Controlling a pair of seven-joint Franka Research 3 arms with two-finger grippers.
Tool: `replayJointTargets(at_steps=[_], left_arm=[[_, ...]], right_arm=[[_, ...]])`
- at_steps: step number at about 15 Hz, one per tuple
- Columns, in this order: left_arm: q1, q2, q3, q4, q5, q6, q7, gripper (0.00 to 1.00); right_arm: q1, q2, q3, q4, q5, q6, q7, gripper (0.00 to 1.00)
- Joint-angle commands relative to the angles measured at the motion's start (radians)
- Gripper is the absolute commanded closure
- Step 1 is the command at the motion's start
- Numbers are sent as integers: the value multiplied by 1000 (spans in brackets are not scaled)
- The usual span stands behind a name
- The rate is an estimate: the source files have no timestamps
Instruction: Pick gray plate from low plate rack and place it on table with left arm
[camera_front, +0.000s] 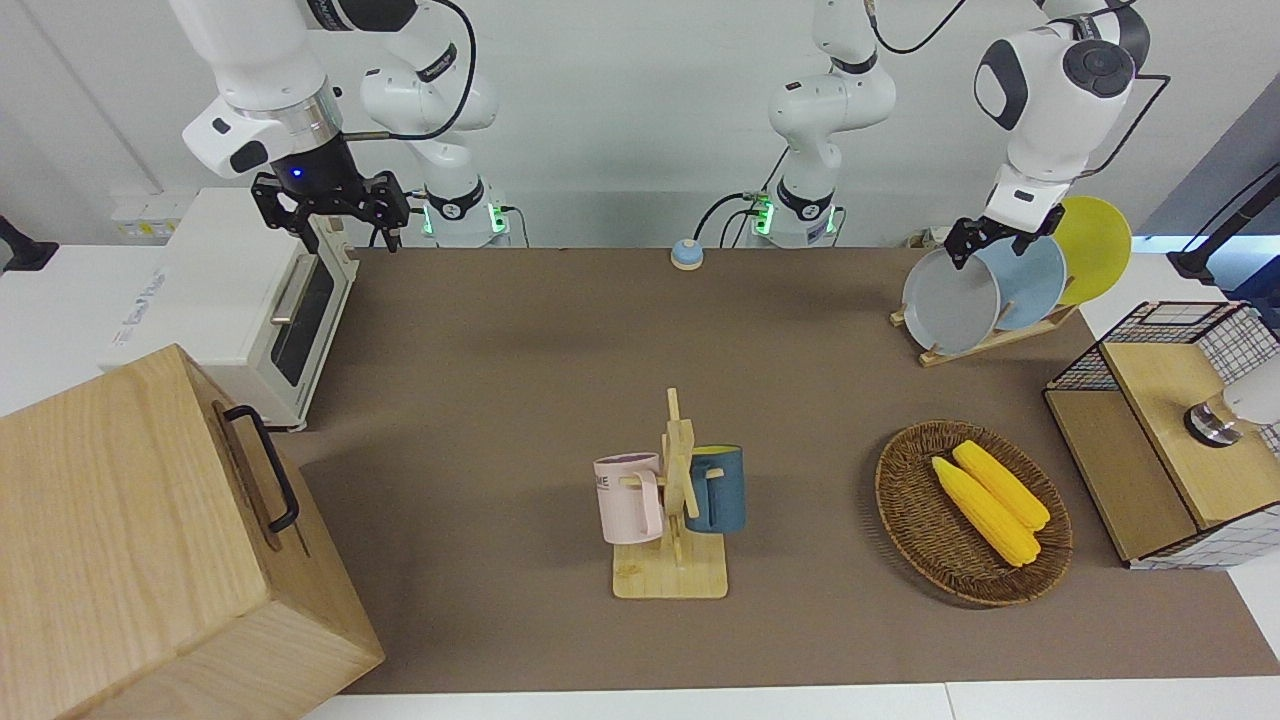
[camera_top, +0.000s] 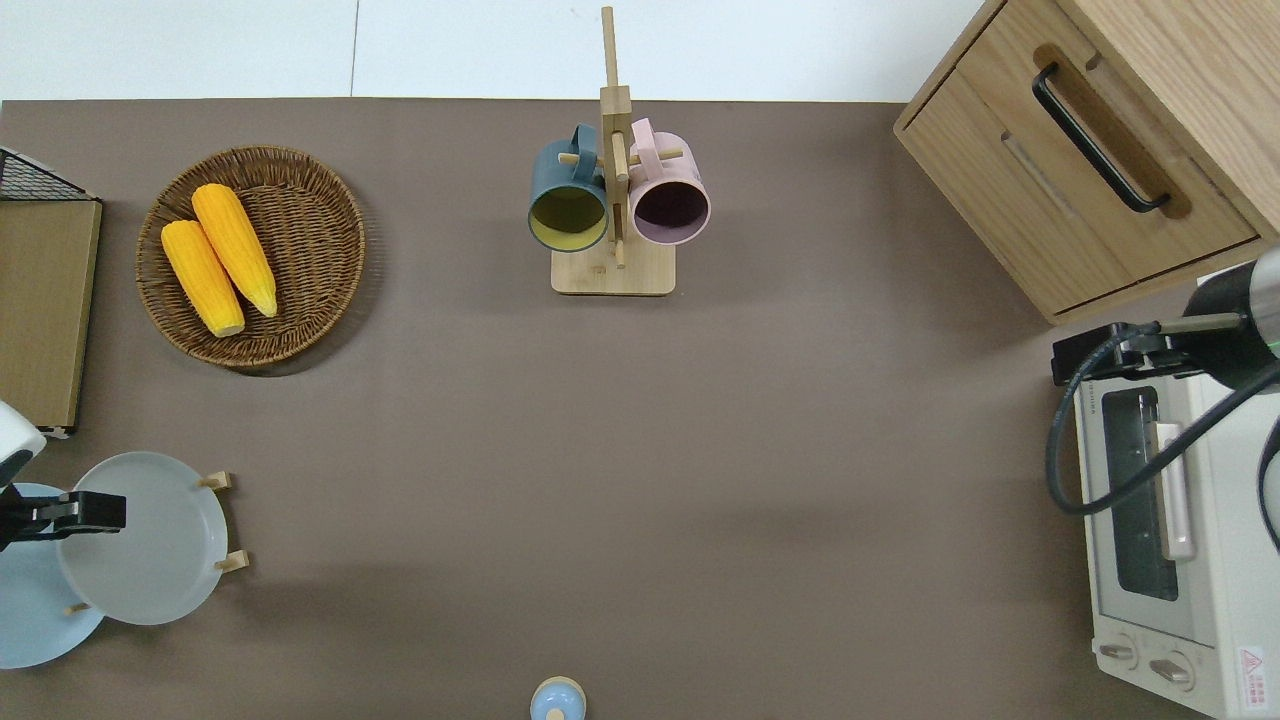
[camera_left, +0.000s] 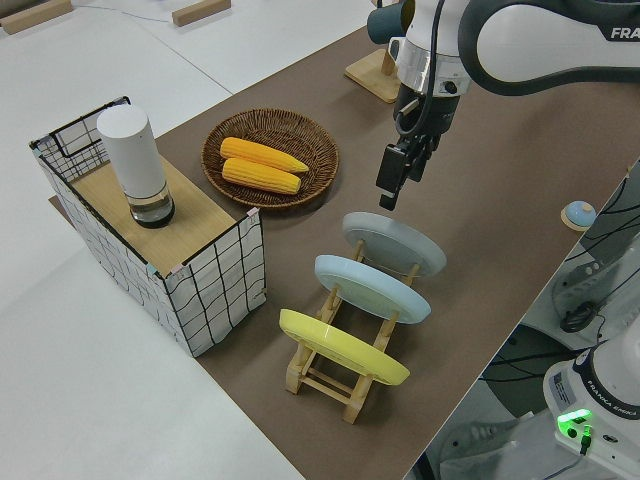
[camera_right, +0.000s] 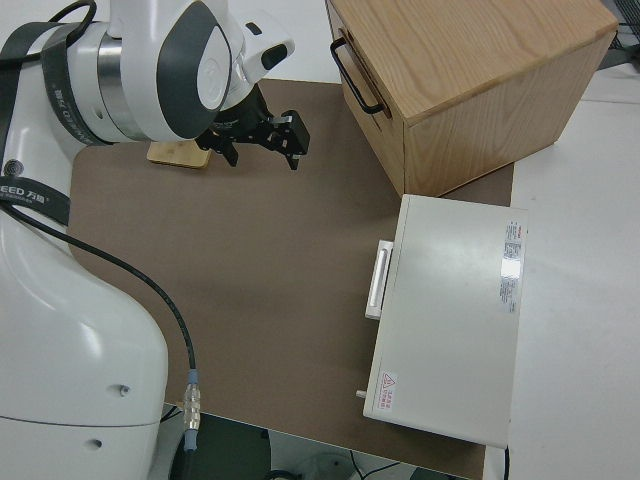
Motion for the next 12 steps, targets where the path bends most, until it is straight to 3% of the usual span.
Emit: replayJointTargets(at_steps=[1, 12], left_arm=[[21, -41, -4, -84, 30, 75, 10, 2], [30, -39, -1, -188, 32, 189, 9, 2]], right_arm=[[7, 0, -6, 6, 3, -1, 4, 17], [7, 0, -6, 6, 3, -1, 4, 17]])
